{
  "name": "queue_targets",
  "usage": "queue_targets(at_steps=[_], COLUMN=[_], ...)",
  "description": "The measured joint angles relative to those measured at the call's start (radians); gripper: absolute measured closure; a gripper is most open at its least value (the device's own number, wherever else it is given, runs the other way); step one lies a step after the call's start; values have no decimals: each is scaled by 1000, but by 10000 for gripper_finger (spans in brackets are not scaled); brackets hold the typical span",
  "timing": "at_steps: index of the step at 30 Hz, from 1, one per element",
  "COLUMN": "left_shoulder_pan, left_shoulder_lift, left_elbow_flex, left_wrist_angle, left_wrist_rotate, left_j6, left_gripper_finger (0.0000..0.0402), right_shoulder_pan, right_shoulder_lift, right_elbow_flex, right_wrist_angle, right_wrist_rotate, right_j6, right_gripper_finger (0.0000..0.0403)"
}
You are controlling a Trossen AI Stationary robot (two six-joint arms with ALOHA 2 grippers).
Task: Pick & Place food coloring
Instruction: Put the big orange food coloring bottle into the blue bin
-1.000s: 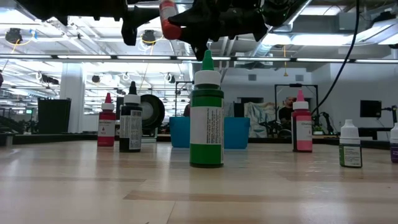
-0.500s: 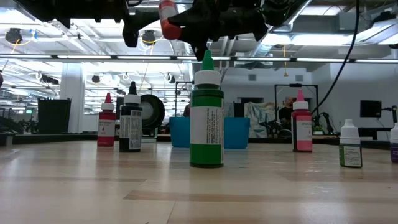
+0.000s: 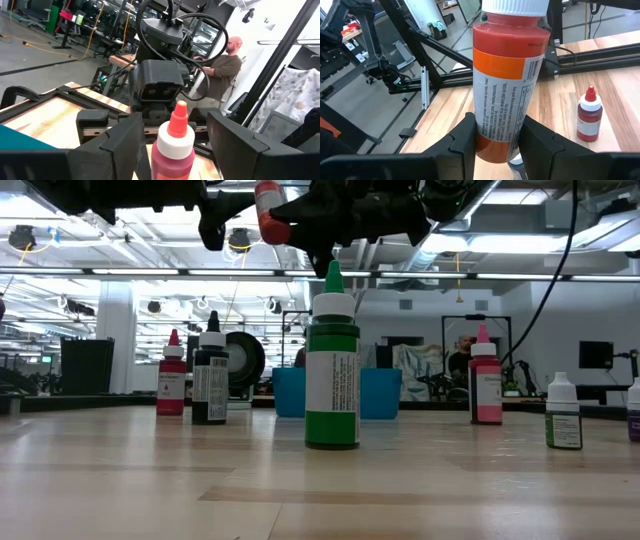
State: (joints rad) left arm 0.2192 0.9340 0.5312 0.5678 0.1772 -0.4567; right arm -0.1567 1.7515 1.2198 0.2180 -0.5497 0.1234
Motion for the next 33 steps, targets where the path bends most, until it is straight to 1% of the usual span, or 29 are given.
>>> queue_targets(at_steps=[8,19,25,29,33], left_shoulder_pan=[0,0,0,-1,-1], left_shoulder_lift=[2,2,2,2,2], left_elbow_flex=[0,0,0,1,1], left_wrist_angle=[0,-1,-11,-11,-7], left_wrist_rotate=[-6,-26,-37,-48,-52], left_j6=[17,53,73,77,77], left_gripper_finger=[186,186,186,186,186], right_shoulder_pan=[-1,0,11,19,20], right_shoulder_lift=[0,1,1,1,1], right_elbow_flex=[0,0,0,0,0], right_wrist_angle=[10,26,59,60,60], right_wrist_rotate=[2,27,29,57,58], right_j6=[1,68,90,90,105], right_gripper_finger=[289,289,290,294,294])
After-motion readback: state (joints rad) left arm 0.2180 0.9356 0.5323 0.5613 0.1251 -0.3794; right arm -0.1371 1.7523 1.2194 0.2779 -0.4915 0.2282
